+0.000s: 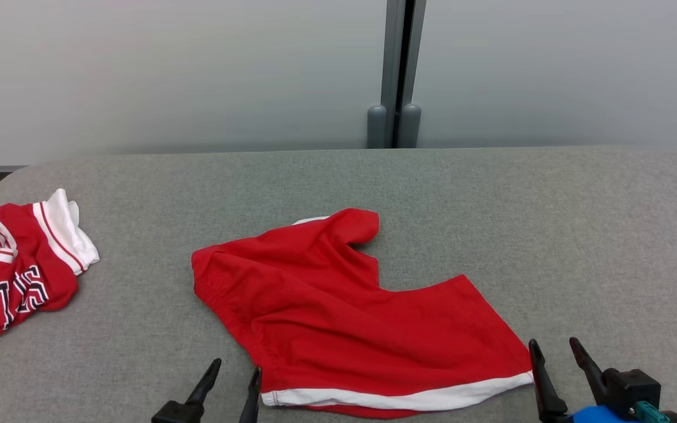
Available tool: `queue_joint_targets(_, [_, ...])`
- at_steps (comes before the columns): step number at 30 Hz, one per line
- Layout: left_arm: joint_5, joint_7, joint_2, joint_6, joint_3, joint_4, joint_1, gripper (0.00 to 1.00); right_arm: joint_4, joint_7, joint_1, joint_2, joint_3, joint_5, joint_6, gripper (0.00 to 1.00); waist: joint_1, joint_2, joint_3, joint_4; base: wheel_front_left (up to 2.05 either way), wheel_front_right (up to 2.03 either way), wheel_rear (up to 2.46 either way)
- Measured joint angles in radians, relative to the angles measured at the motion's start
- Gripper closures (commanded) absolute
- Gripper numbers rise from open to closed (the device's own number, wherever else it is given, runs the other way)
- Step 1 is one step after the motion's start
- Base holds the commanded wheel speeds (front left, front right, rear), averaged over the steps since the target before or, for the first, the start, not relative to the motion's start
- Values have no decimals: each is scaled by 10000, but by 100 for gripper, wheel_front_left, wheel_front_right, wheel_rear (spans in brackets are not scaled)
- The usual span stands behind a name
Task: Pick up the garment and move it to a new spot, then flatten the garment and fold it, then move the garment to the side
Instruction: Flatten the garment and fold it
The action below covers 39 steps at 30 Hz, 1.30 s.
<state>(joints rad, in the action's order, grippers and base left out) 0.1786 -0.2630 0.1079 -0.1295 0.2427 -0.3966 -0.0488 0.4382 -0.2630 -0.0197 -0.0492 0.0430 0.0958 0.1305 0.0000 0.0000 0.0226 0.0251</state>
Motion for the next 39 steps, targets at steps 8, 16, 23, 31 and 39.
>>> queue_joint_targets(8, [431, 0, 332, -2, 1218, -1037, 145, 0, 924, 0, -378, 2, -142, 75, 0, 0, 0, 0, 158, -99, 0, 0, 0])
queue_joint_targets(16, [961, 0, 376, -2, 2125, -1722, 731, 0, 1985, 0, -779, 0, -454, 554, 0, 0, 0, 0, 249, -129, 0, 0, 0])
queue_joint_targets(23, [1329, 0, 265, -2, 2633, -2222, 1277, 0, 2813, 0, -1139, 2, -698, 1103, 2, 0, 0, 0, 361, -163, 0, 0, 0])
queue_joint_targets(31, [1691, 0, 167, -2, 3120, -2439, 1609, 0, 3693, -40, -1635, -25, -1446, 2130, 0, 0, 0, 0, 510, -205, 0, 0, 0])
queue_joint_targets(39, [2184, 0, 190, -2, 3081, -2207, 1773, 100, 3195, -15, -1722, 0, -1793, 2487, 0, 100, 1, 0, 665, -229, 0, 0, 0])
